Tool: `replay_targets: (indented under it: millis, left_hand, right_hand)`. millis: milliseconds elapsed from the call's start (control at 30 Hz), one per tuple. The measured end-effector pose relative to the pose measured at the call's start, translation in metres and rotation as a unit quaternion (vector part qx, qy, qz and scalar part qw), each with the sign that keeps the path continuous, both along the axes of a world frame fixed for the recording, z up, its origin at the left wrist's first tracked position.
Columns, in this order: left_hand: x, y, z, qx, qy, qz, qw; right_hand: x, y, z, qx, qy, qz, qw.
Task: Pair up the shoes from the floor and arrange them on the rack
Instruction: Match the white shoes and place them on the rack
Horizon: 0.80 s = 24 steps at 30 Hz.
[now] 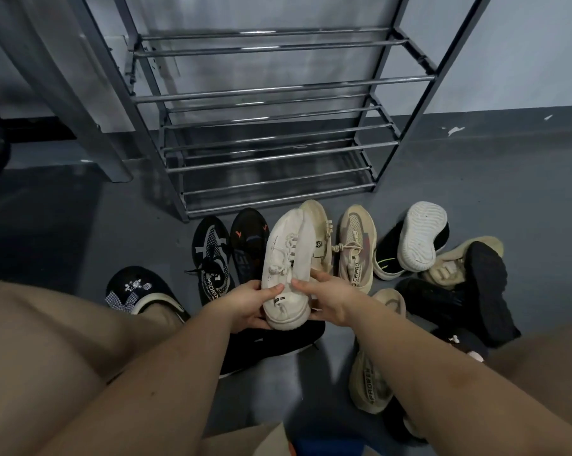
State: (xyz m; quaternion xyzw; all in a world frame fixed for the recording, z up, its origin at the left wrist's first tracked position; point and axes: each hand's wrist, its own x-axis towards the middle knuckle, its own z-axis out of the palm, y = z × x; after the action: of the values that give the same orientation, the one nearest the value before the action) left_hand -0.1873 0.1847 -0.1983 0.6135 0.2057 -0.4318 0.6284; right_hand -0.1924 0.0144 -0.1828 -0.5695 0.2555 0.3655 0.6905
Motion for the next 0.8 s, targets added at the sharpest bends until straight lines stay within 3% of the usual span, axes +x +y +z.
replay_targets:
  millis: [333, 800]
  left_hand:
    - [0.007, 0.017, -0.024, 0.024, 0.052, 0.043, 0.997]
    - [0.068, 0.004, -0.062, 0.135, -0.005, 0.118, 0.984]
  right_hand:
    - [0.018, 0.039, -0.033, -0.067, 0.012, -0.047, 0.997]
    - [0.074, 0.046, -0.078, -0.146, -0.036, -0.041, 0.988]
